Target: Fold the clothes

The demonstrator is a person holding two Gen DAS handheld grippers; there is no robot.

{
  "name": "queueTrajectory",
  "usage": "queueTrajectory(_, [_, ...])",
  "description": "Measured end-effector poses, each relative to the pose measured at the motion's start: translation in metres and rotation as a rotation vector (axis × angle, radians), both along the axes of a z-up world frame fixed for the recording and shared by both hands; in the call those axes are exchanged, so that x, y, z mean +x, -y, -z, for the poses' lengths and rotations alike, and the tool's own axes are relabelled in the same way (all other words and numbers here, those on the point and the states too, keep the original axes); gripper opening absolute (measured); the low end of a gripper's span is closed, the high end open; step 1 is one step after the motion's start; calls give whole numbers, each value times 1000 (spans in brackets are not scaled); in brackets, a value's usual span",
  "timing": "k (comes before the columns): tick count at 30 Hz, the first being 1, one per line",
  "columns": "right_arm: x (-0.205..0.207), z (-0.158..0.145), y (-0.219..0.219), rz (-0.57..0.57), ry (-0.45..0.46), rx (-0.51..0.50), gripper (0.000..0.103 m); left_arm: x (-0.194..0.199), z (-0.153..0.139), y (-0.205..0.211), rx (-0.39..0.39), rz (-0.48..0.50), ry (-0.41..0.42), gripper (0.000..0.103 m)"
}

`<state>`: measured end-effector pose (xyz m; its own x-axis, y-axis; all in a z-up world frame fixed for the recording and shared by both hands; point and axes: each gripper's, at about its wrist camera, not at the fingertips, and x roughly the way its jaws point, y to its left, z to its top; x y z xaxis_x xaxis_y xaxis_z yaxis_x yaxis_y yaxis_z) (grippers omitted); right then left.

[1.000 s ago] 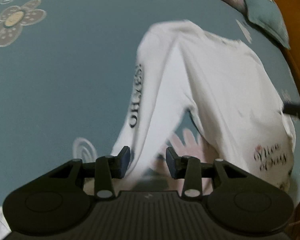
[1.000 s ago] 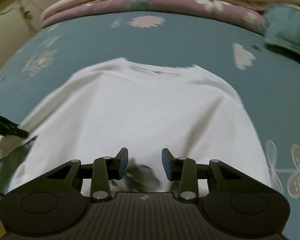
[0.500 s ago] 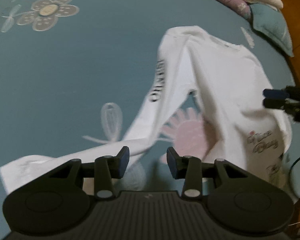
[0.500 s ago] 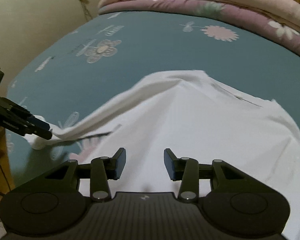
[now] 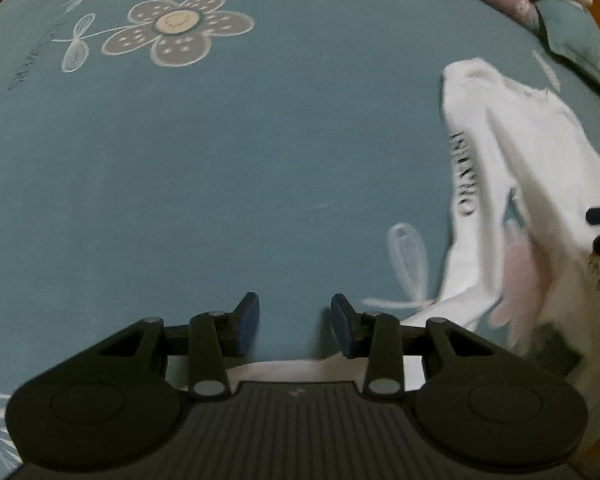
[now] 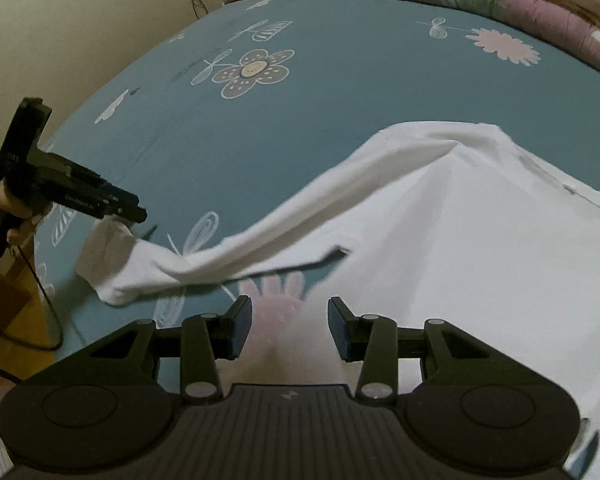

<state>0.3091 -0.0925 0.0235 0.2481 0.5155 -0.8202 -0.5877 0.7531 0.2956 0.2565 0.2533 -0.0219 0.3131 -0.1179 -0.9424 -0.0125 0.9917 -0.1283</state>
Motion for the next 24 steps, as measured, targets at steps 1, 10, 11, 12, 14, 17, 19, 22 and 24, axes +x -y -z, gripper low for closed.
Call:
queueTrajectory(1, [1, 0, -5, 1, -1, 2, 48, -2, 2, -3, 10, 22, -8, 38])
queueTrajectory(10, [12, 5, -44, -4, -5, -10, 48, -36, 23, 5, 123, 236, -52, 38])
queueTrajectory(11, [12, 6, -48, -10, -5, -16, 48, -37, 23, 6, 125, 243, -58, 36])
queueTrajectory(12, [12, 6, -51, -18, -2, -21, 48, -38, 24, 6, 127, 252, -60, 34])
queueTrajectory(14, [14, 5, -58, -32, 5, -34, 48, -37, 23, 9, 124, 270, -69, 9])
queueTrajectory(17, [18, 3, -66, -42, 16, -41, 48, -36, 12, 8, 124, 263, -52, 8])
queueTrajectory(19, [18, 1, -68, -42, 23, -42, 48, -34, 1, -4, 130, 207, -29, 7])
queueTrajectory(22, [20, 1, -72, -39, 29, -47, 48, -29, -17, -28, 136, 101, 3, 7])
queueTrajectory(24, [22, 0, -75, -37, 34, -51, 48, -26, -29, -42, 152, 42, 22, 7])
